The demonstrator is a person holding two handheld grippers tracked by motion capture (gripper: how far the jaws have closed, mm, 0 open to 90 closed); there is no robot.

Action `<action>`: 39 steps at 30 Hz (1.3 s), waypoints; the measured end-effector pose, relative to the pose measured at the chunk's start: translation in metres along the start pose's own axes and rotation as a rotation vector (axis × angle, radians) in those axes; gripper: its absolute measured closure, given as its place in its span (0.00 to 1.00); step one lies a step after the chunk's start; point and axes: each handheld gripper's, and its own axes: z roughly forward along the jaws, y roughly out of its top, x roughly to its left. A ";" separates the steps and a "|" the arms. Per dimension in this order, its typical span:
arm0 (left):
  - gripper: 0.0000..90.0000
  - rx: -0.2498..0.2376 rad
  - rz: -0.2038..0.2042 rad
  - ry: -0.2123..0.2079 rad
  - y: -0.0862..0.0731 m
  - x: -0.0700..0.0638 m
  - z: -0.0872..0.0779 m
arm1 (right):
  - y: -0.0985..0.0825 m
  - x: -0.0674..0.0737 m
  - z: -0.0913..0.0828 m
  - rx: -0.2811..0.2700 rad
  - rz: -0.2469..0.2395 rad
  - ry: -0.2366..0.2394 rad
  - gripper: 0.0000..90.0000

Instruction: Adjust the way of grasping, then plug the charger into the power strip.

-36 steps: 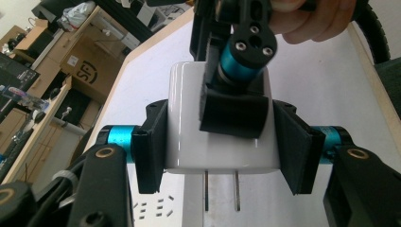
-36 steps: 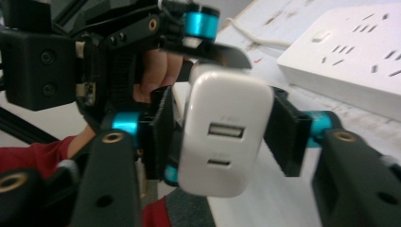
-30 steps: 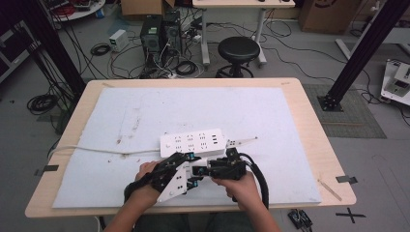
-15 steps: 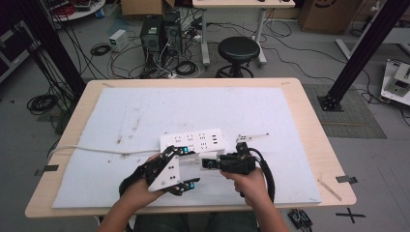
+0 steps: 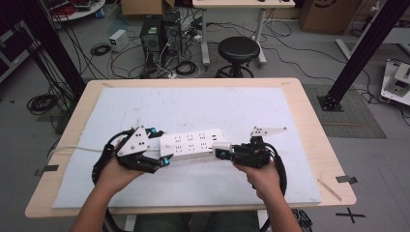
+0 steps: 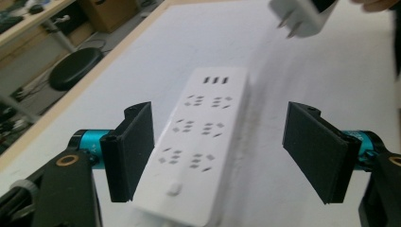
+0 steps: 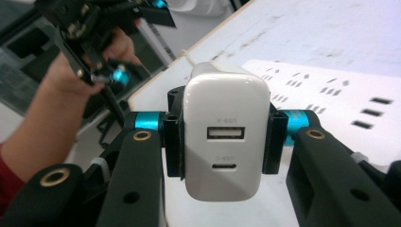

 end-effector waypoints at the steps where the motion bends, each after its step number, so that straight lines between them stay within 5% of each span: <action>1: 0.29 0.011 -0.010 0.018 -0.001 0.010 -0.006 | 0.001 -0.001 -0.001 -0.003 -0.007 -0.007 0.70; 12: 0.27 0.050 -0.051 0.055 -0.013 0.037 -0.019 | 0.006 -0.007 -0.013 0.007 -0.051 -0.087 0.70; 17: 0.27 0.051 -0.073 0.061 -0.019 0.039 -0.020 | 0.011 -0.002 -0.004 0.005 -0.184 -0.093 0.70; 24: 0.27 0.070 -0.078 0.060 -0.029 0.043 -0.024 | 0.021 0.008 0.016 -0.022 -0.446 -0.229 0.70; 32: 0.27 0.086 -0.066 0.058 -0.036 0.044 -0.030 | 0.044 0.010 0.031 0.165 -0.614 -0.328 0.70; 39: 0.27 0.095 -0.074 0.058 -0.042 0.044 -0.031 | 0.076 0.000 0.049 0.394 -0.702 -0.306 0.70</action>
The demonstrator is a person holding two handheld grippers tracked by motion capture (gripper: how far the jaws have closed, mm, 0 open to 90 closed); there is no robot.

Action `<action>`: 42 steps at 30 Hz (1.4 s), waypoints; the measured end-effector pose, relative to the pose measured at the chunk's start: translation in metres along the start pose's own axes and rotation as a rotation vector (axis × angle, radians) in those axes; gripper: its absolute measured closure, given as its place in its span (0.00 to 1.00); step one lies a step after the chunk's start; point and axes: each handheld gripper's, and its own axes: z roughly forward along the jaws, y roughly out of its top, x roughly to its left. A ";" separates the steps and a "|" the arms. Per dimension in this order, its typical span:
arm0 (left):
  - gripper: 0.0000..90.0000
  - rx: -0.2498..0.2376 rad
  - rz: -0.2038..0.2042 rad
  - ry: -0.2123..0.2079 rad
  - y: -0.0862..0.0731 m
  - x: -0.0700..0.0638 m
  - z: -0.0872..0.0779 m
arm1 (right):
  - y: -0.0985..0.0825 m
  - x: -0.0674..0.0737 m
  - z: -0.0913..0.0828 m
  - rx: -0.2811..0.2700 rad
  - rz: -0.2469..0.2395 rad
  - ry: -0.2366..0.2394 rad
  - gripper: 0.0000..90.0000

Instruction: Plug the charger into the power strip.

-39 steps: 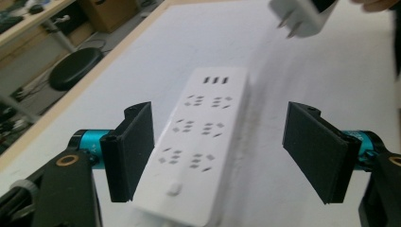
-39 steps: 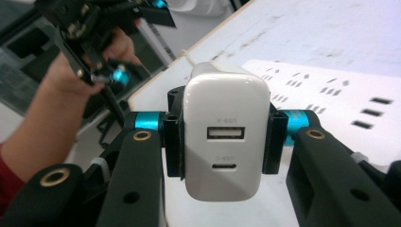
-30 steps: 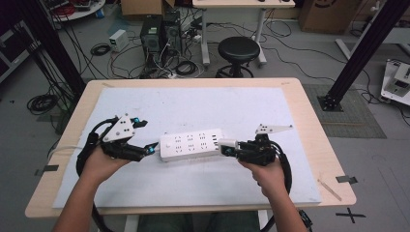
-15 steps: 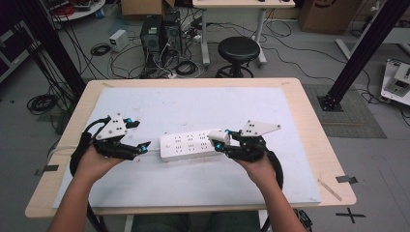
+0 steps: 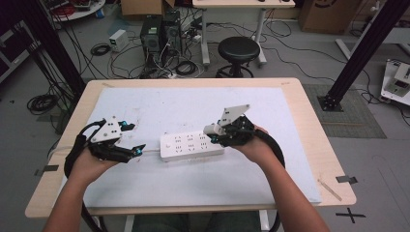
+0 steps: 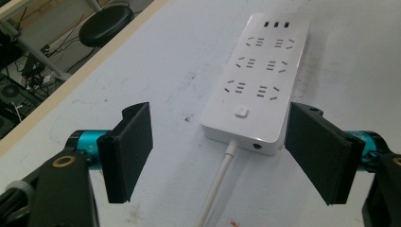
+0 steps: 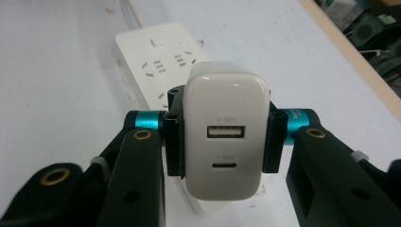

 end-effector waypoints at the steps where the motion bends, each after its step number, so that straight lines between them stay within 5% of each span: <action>1: 0.27 0.010 0.005 -0.003 -0.001 0.001 0.000 | 0.004 -0.004 0.002 0.026 -0.023 0.017 0.70; 15: 0.27 -0.005 0.012 -0.037 -0.005 -0.012 0.001 | 0.034 -0.032 0.055 0.326 -0.201 0.236 0.70; 23: 0.27 -0.001 0.004 -0.046 -0.011 -0.014 0.004 | 0.042 -0.041 0.078 0.433 -0.272 0.282 0.70; 42: 0.27 0.003 -0.021 -0.037 -0.019 -0.009 0.004 | 0.048 -0.048 0.096 0.507 -0.343 0.330 0.70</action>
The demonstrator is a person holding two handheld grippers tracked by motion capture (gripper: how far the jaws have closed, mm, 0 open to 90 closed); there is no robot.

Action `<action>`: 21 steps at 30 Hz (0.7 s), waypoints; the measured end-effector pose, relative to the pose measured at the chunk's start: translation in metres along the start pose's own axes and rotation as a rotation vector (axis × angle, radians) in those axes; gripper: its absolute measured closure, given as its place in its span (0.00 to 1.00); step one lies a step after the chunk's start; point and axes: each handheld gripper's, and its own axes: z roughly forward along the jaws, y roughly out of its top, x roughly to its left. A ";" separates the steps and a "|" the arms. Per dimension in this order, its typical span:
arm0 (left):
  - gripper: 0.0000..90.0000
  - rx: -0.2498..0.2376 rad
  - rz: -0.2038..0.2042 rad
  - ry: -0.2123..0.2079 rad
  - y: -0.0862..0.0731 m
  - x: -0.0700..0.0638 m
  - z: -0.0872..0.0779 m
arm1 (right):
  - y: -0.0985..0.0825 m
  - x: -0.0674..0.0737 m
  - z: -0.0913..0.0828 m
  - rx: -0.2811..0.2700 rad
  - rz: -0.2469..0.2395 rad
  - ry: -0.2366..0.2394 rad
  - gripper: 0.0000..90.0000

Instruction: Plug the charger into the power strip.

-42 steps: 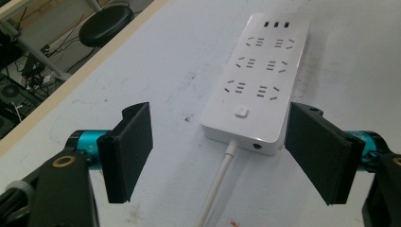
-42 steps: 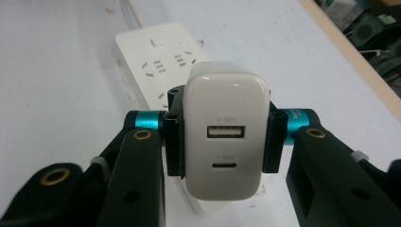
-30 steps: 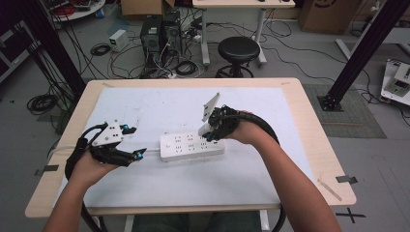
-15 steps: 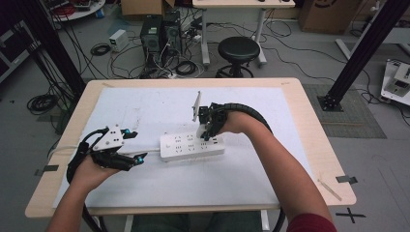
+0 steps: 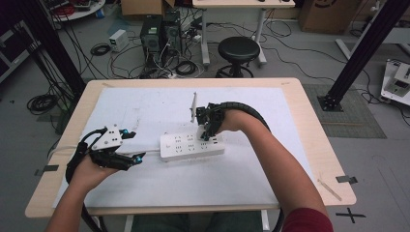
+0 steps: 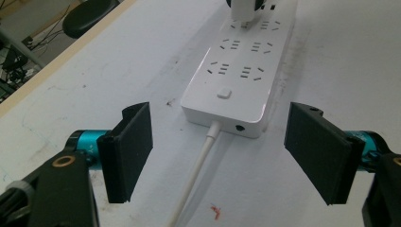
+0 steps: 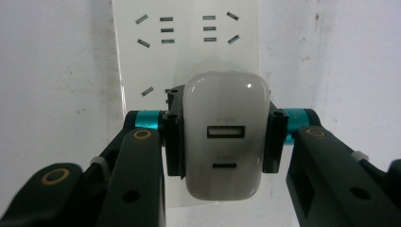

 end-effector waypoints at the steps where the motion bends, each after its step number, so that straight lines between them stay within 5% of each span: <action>1: 0.27 0.001 0.000 0.001 0.000 0.000 0.000 | 0.001 -0.001 0.000 -0.001 -0.011 0.002 0.70; 10: 0.27 0.000 0.010 -0.006 0.005 -0.002 0.008 | 0.008 -0.001 0.003 0.010 -0.059 0.005 0.70; 14: 0.27 -0.005 0.009 -0.010 0.007 -0.004 0.012 | 0.019 0.003 0.014 0.089 -0.085 -0.013 0.70; 21: 0.27 0.011 0.002 -0.014 0.003 -0.004 0.013 | 0.016 -0.004 0.016 0.077 -0.036 0.033 0.71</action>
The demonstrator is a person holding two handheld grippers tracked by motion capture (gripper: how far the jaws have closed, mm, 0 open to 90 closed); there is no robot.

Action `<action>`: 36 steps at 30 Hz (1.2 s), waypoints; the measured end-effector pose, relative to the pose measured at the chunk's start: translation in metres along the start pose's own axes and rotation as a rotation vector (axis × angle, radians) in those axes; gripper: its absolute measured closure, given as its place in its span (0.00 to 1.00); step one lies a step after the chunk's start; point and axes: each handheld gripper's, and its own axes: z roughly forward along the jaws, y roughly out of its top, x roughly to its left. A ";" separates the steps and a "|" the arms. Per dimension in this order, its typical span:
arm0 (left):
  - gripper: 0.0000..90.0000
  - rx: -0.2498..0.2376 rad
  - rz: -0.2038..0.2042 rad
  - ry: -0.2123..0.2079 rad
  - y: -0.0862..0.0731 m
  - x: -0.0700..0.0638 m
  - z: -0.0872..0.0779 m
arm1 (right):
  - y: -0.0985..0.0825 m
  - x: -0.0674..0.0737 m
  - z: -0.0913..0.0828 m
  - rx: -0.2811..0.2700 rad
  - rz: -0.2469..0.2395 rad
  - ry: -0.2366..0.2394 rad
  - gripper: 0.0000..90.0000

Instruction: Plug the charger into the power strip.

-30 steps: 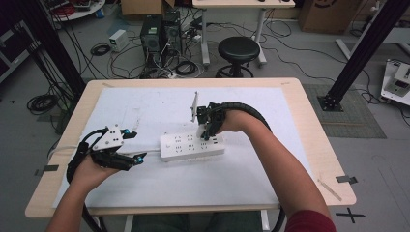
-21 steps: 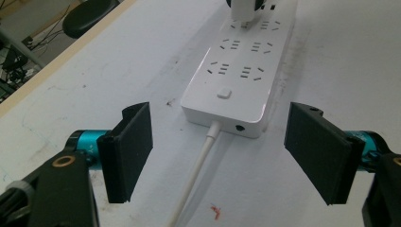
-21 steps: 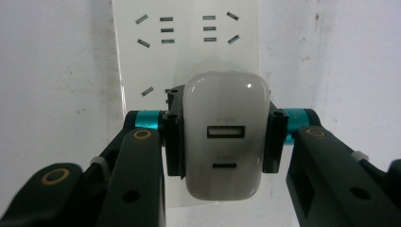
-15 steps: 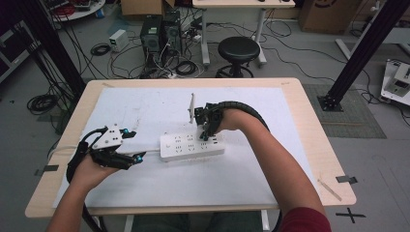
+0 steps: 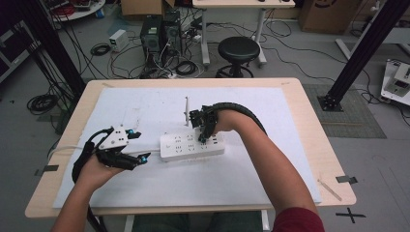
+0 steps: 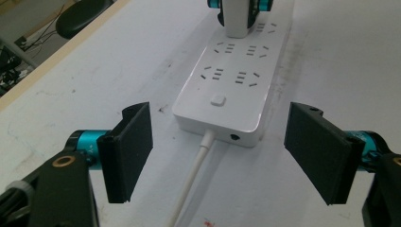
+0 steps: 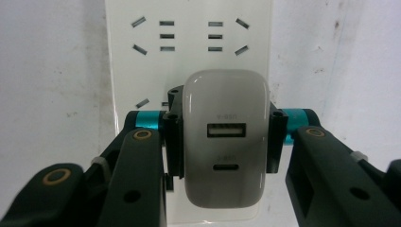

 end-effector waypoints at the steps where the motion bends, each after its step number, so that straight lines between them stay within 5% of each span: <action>1: 0.27 0.002 0.001 0.003 0.000 0.000 0.000 | 0.000 -0.002 0.001 -0.014 -0.009 0.005 0.71; 12: 0.27 0.006 0.015 -0.004 0.005 -0.002 0.000 | -0.003 -0.002 0.002 -0.029 -0.003 0.006 0.70; 13: 0.27 0.008 0.014 -0.004 0.005 0.001 -0.001 | -0.004 -0.001 0.000 -0.017 0.029 -0.010 0.52; 15: 0.27 0.004 0.010 -0.006 0.005 0.002 -0.001 | -0.007 -0.001 -0.005 -0.053 0.090 -0.022 0.44; 19: 0.27 0.000 0.000 -0.007 0.005 0.005 0.000 | -0.018 0.009 -0.034 -0.265 0.218 -0.035 0.39; 22: 0.27 -0.003 -0.001 -0.010 0.006 0.006 -0.001 | -0.028 0.021 -0.048 -0.374 0.242 -0.060 0.35; 29: 0.27 -0.025 -0.024 -0.012 0.007 0.009 -0.003 | -0.062 0.052 -0.059 -0.551 0.371 -0.134 0.27; 36: 0.27 -0.047 -0.016 -0.029 0.009 0.009 -0.004 | -0.099 0.082 -0.055 -0.722 0.502 -0.153 0.23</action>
